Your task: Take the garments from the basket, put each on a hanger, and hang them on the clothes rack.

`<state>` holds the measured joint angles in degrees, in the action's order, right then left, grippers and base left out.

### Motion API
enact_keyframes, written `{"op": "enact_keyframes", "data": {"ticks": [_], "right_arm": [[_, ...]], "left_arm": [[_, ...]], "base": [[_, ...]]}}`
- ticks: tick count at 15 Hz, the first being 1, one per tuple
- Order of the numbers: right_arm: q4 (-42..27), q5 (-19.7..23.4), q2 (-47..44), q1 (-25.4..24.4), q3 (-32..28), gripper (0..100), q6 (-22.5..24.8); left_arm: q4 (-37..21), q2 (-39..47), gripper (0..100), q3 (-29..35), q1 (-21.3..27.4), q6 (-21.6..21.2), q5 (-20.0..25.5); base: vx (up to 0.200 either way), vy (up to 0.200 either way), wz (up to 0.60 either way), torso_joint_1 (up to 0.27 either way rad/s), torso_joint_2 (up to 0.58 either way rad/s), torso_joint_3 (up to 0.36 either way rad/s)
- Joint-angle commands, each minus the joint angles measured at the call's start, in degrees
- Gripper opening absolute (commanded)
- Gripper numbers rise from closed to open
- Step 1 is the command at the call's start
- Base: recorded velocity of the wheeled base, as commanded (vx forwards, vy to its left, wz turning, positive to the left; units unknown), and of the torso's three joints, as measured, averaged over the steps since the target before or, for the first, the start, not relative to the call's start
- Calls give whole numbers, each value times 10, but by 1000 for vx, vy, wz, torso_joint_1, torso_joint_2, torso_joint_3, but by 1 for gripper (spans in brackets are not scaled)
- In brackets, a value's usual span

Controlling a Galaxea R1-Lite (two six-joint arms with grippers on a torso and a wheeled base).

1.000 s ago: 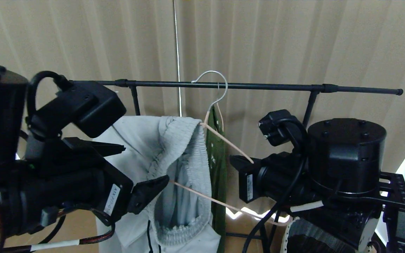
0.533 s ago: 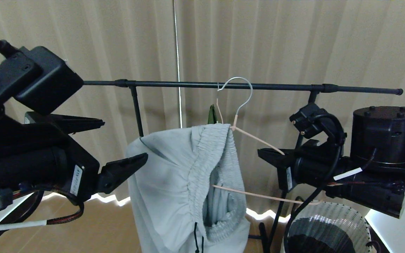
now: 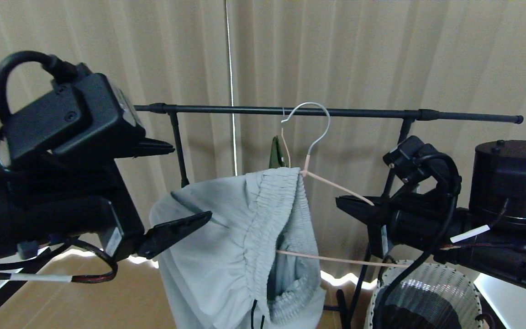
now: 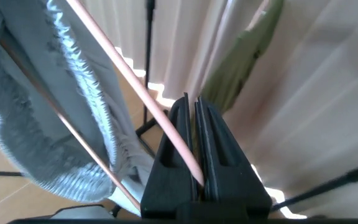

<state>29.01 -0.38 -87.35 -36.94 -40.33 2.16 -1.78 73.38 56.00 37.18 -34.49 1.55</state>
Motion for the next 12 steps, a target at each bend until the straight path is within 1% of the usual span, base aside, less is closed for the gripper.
{"op": "enact_keyframes", "data": {"ticks": [1,5,10,11,12], "right_arm": [[1,2,9,-20,2,0,3],[3,1,14,-57,3,0,2],[5,2,16,-71,10,0,9],[6,6,17,-76,10,0,9],[6,12,20,-78,11,0,9]], "left_arm": [[13,49,100,-2,0,-1,0],[28,74,100,-1,1,-1,0],[39,76,100,-6,1,-2,1],[39,76,0,-7,1,-2,1],[39,75,0,-7,1,-2,1]], "base": [[0,0,0,0,0,0],[0,0,0,0,0,0],[0,0,0,0,0,0],[0,0,0,0,0,0],[0,0,0,0,0,0]]}}
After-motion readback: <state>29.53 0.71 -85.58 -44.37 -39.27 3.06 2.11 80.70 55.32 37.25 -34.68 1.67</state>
